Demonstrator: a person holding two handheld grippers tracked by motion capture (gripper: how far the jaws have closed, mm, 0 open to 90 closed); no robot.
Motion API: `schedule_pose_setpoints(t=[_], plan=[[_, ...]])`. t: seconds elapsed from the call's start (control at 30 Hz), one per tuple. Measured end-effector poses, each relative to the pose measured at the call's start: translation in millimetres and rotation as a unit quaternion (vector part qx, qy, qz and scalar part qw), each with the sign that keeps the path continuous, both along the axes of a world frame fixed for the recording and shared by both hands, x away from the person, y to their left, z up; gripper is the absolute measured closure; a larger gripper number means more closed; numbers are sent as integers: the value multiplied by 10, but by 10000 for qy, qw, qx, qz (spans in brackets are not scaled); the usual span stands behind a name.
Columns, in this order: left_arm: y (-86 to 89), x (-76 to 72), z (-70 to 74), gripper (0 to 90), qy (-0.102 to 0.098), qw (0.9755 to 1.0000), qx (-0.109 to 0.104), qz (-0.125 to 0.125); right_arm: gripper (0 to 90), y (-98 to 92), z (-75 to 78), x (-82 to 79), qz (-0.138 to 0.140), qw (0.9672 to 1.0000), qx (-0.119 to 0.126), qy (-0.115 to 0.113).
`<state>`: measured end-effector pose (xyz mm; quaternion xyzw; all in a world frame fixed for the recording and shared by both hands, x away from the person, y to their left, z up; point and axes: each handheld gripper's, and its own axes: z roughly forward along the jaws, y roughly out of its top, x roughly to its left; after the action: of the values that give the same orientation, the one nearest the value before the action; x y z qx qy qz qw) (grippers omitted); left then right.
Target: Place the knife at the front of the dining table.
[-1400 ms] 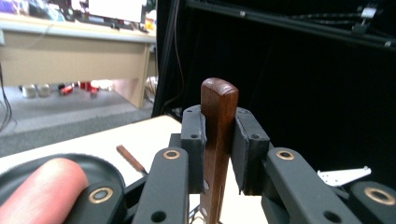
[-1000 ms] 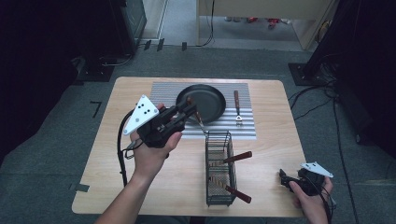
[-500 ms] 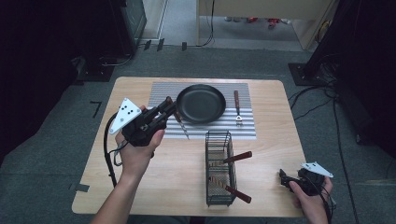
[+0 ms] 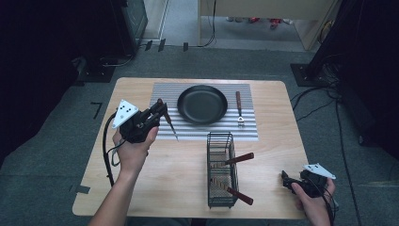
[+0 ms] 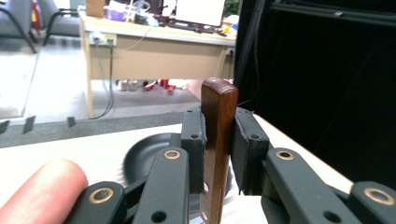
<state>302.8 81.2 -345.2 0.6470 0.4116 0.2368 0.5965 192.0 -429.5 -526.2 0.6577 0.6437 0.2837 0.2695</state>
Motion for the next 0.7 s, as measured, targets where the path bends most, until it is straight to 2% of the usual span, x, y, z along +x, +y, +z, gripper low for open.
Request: schedule_pose_setpoints(t=[0.27,0.7], plan=[[26,143,-126,778,160,9991,280,259,47,0,1,0,2,10000,-1,4],[63,332,-242,777,408,9968,486,488,47,1,1,-1,-4,10000,11,10]])
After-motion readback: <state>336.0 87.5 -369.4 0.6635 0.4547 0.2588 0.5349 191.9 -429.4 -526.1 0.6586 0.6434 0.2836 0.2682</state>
